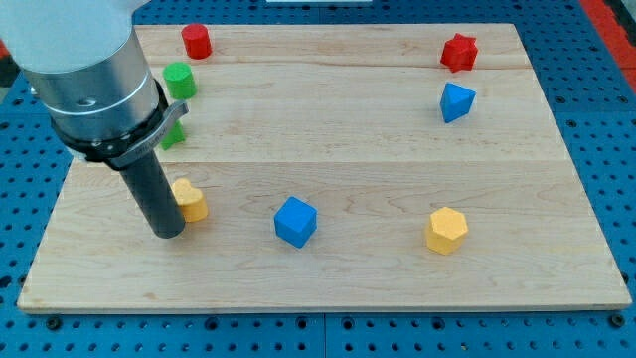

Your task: Move your arm to the bottom right of the board

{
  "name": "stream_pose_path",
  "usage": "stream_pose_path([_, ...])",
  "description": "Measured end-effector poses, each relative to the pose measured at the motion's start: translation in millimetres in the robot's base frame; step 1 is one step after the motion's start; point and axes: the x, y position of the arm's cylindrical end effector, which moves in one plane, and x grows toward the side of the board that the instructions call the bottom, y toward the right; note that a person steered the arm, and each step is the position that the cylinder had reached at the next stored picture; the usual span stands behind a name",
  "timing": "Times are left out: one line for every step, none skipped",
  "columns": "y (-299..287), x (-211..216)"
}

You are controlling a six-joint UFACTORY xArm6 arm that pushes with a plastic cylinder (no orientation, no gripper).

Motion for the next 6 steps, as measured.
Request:
stream_pose_path([0, -2])
stream_pose_path([1, 41])
stream_pose_path([58, 68])
stream_pose_path([144, 80])
stream_pose_path([201, 63])
stream_pose_path([248, 46])
